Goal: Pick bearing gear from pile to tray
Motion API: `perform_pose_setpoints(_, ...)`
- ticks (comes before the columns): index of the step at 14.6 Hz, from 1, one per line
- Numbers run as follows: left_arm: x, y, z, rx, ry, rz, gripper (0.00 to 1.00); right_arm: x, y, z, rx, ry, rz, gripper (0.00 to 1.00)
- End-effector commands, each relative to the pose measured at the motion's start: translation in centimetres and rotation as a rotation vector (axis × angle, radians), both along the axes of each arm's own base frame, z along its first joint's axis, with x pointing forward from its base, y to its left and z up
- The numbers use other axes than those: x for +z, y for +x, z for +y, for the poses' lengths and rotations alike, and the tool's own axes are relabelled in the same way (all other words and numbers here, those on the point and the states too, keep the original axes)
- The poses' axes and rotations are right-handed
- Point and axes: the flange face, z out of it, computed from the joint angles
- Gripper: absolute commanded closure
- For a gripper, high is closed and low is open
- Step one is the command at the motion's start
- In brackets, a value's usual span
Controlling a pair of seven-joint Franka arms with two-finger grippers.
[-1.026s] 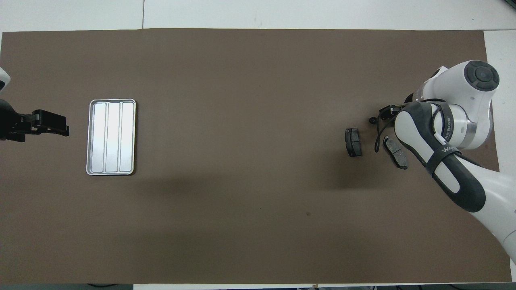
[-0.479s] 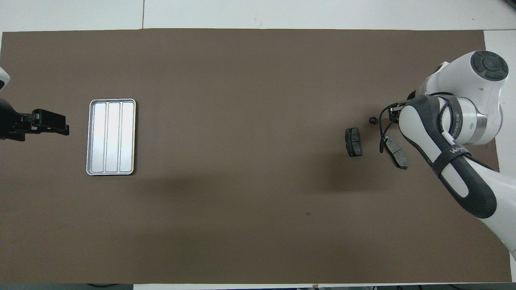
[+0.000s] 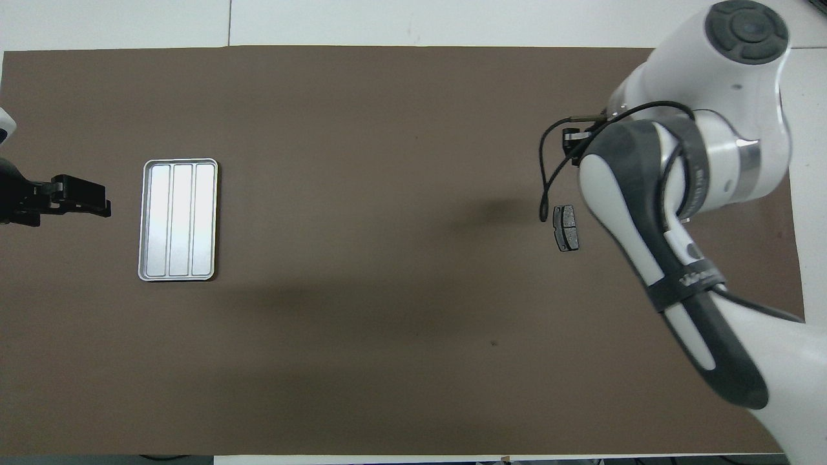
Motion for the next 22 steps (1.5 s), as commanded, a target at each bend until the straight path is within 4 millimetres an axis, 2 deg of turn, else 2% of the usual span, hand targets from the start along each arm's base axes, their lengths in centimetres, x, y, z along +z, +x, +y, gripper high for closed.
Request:
perform_pose_setpoints(1, 0.2, -0.2, 0.1, 0.005, -0.009, -0.012, 0.0, 0.0, -3.2, 12.0, -0.064, -0.03, -0.042, 1.0)
perform_pose_setpoints(3, 0.1, -0.3, 0.1, 0.005, -0.009, -0.009, 0.0, -0.8, -5.4, 17.8, -0.128, -0.005, -0.073, 1.0)
perform_pose_setpoints(4, 0.1, -0.3, 0.1, 0.005, -0.009, -0.009, 0.0, -2.0, -6.0, 20.1, -0.147, 0.011, -0.085, 1.0)
perform_pose_setpoints(5, 0.1, -0.3, 0.1, 0.005, -0.009, -0.008, 0.0, -3.2, -6.3, 21.5, -0.159, 0.017, -0.094, 1.0)
perform_pose_setpoints(7, 0.1, -0.3, 0.1, 0.003, -0.009, -0.008, 0.0, -6.8, -7.8, 25.3, -0.153, 0.01, -0.089, 1.0)
perform_pose_setpoints(8, 0.1, -0.3, 0.1, 0.003, -0.009, -0.008, 0.0, -7.9, -8.0, 26.3, -0.144, 0.022, -0.093, 1.0)
perform_pose_setpoints(10, 0.1, -0.3, 0.1, 0.002, -0.009, -0.009, 0.0, -9.6, -7.7, 26.7, -0.145, 0.035, -0.101, 1.0)
perform_pose_setpoints(13, 0.1, -0.4, 0.0, -0.011, -0.009, -0.008, 0.0, -11.1, -7.6, 26.9, -0.141, 0.045, -0.108, 1.0)
perform_pose_setpoints(16, -0.1, -0.4, -0.2, -0.015, -0.009, -0.003, 0.0, -13.3, -7.6, 26.4, -0.151, 0.06, -0.105, 1.0)
perform_pose_setpoints(22, -0.2, -0.6, -0.1, -0.014, -0.01, -0.002, 0.0, -16.2, -8.1, 25.7, -0.144, 0.059, -0.101, 1.0)
